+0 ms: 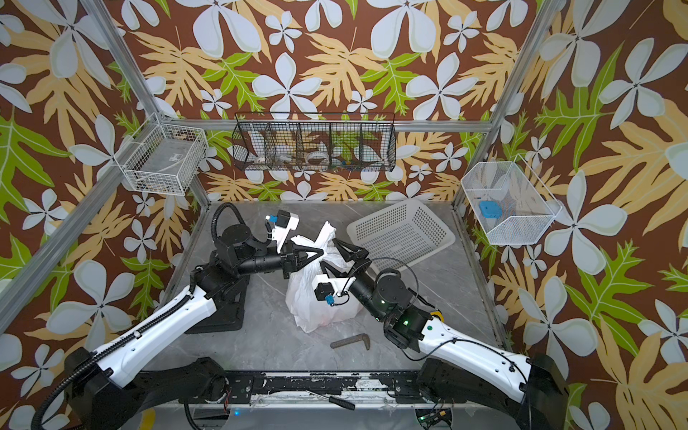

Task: Place the oranges into plastic bags & tie knots
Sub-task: Tie the plastic bag at the center of the board.

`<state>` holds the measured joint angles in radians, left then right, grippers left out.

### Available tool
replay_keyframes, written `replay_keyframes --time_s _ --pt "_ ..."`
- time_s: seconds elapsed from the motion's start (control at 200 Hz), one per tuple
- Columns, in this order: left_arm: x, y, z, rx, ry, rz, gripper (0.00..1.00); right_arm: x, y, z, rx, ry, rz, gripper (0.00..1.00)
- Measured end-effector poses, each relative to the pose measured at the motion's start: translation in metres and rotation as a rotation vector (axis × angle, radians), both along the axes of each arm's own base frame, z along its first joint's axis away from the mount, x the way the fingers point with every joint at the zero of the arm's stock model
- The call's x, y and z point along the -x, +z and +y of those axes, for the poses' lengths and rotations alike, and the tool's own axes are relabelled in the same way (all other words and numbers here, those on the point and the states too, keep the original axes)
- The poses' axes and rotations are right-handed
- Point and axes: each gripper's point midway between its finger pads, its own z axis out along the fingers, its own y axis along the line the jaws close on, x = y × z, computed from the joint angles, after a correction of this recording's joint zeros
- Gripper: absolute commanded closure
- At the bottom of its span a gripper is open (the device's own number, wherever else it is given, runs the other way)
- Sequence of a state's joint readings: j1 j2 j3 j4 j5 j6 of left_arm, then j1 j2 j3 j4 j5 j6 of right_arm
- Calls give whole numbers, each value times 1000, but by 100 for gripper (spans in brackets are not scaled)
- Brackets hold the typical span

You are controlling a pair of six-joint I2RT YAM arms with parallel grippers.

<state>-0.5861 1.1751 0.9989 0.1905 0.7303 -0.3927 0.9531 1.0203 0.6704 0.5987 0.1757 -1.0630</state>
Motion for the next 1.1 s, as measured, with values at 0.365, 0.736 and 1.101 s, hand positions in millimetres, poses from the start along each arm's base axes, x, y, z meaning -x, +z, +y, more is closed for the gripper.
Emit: replay_keyframes --time_s 0.365,0.736,1.101 --pt "0 3 0 29 3 71 100 -12 10 -4 -13 -150 -159 16" --pt "-7 6 2 41 48 120 100 -6 13 6 42 -206 -277 17" --pt "-4 5 1 20 31 139 100 -10 20 17 99 -199 -289 20"
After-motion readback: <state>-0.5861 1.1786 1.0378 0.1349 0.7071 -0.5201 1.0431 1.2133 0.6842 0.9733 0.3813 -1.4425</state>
